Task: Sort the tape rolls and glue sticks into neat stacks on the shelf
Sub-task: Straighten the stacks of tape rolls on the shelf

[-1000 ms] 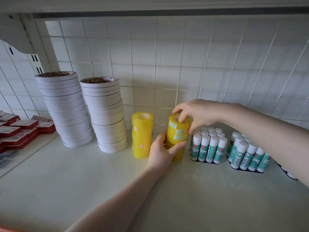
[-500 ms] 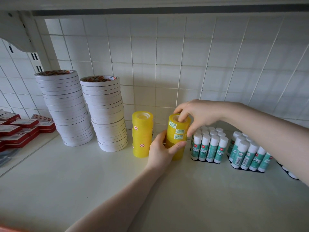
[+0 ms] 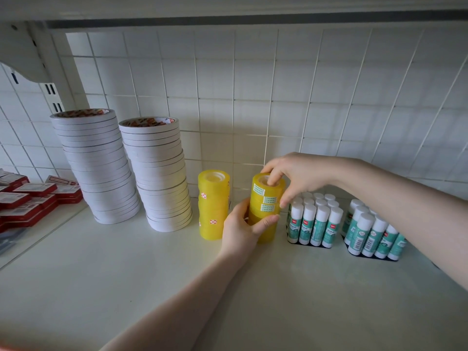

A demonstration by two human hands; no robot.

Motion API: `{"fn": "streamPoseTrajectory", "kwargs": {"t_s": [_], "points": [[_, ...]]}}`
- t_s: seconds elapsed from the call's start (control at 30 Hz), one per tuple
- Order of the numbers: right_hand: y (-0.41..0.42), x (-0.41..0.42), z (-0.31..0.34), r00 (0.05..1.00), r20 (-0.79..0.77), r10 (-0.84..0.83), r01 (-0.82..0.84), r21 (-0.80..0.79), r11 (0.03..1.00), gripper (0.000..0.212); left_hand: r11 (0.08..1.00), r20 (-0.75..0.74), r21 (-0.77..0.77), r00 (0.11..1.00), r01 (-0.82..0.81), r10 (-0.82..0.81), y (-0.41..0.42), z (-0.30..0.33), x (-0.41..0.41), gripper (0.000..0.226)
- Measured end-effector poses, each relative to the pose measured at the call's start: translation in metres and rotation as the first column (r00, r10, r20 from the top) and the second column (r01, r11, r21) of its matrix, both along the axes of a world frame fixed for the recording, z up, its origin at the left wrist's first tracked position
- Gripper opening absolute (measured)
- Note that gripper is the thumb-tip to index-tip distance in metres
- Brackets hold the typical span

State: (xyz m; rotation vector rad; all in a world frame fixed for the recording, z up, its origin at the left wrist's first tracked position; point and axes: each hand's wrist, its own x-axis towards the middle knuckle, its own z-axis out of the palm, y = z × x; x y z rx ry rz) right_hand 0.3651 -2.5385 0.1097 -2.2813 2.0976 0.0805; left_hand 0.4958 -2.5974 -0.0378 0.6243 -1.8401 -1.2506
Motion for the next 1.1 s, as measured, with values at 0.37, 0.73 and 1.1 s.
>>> {"fn": "streamPoseTrajectory", "kwargs": {"t_s": [0.37,0.73,1.1], "points": [[0.006,0.0,-0.001,0.997,0.071,-0.014,0.019,-0.064,0.998,0.027,0.999,0.008,0.041,1.0,-0.021,0.021,0.004,0.001,-0.001,0.053],[0.017,0.003,0.007,0.992,0.12,-0.047,0.06,-0.11,0.992,0.031,0.994,0.343,-0.092,0.935,-0.063,0.09,0.01,0.004,0.009,0.083],[0.012,0.018,0.019,0.996,0.094,0.004,0.014,-0.186,0.982,0.023,0.973,0.459,-0.193,0.865,-0.126,0.203,0.015,0.014,0.065,0.053]]}}
